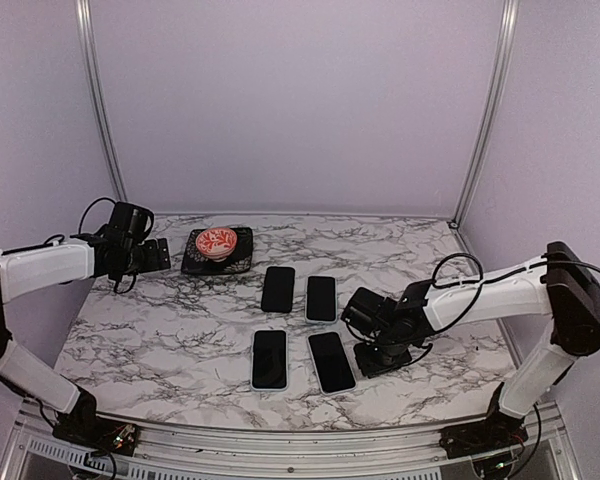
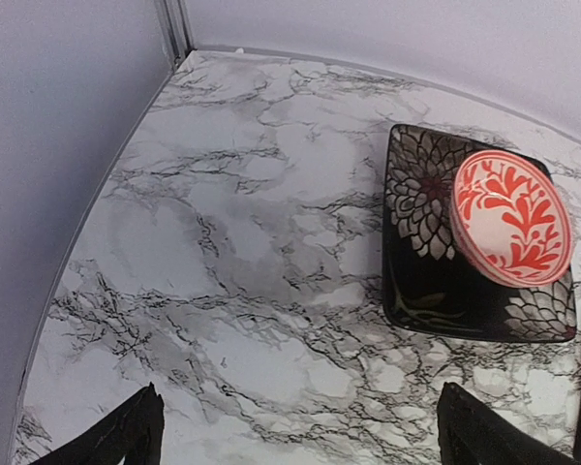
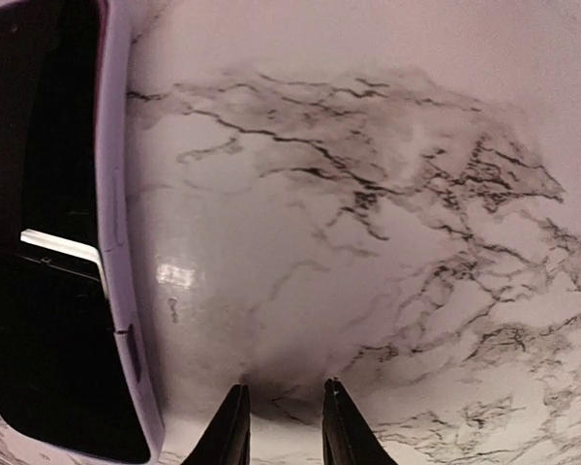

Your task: Put the phone into the phone case

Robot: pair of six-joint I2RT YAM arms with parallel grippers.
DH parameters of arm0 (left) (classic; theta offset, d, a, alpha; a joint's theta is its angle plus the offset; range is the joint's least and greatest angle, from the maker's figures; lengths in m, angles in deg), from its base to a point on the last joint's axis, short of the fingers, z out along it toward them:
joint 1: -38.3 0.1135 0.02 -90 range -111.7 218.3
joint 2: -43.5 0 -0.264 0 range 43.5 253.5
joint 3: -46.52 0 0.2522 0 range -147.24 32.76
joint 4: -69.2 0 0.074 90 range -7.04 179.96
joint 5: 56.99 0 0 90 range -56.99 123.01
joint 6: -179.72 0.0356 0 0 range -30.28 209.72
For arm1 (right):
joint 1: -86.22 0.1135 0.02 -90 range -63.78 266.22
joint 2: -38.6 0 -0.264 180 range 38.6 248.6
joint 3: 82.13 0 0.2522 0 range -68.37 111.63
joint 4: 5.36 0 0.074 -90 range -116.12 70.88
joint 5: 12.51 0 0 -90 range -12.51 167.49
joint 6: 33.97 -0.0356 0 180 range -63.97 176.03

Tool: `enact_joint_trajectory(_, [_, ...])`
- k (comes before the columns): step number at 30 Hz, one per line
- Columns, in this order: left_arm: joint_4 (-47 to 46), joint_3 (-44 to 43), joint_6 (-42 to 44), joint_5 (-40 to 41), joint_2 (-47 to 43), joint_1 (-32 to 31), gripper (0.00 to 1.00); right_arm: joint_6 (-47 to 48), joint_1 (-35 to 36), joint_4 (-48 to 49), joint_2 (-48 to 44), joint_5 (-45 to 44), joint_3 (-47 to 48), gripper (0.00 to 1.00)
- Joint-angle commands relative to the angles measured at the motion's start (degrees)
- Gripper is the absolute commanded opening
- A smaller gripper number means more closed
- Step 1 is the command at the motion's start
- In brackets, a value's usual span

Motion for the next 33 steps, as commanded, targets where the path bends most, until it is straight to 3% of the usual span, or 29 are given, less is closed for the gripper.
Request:
enact_joint_trajectory(1, [4.2,-0.1,4.0,-2.0,1.8,1.0,0.99,-3.7,4.8,2.4,3.2,1.6,2.0,0.25])
enact_joint_trajectory(6, [4.3,-0.1,7.8,0.6,2.1,1.8,0.99,-4.4,7.0,3.3,4.9,2.9,4.1,0.25])
enact_joint_trajectory(14, [3.2,-0.2,5.0,-3.6,1.7,4.1,0.99,-2.7,6.9,1.9,3.4,2.9,9.3,0.26])
enact_joint_trajectory(19, [2.1,0.7,3.2,-4.8,1.5,7.6,0.99,-0.5,4.2,4.9,-0.6,7.7,8.5,0.27])
enact_joint_trajectory(25, [1.2,1.7,3.2,-1.7,2.0,10.3,0.99,10.3,-11.3,5.6,-10.1,5.3,7.3,0.29])
enact_joint_trajectory(28, [0.4,2.3,4.0,-1.6,1.9,10.4,0.99,16.9,-22.1,7.3,-14.9,3.5,6.9,0.35])
enact_joint_trajectory(30, [0.0,2.5,4.7,-2.1,1.7,10.4,0.99,20.3,-30.4,9.3,-17.0,3.4,5.9,0.42])
enact_joint_trajectory(33, [-1.1,3.0,5.8,-3.0,0.8,10.4,0.99,24.0,-41.5,13.2,-19.1,4.3,4.0,0.68])
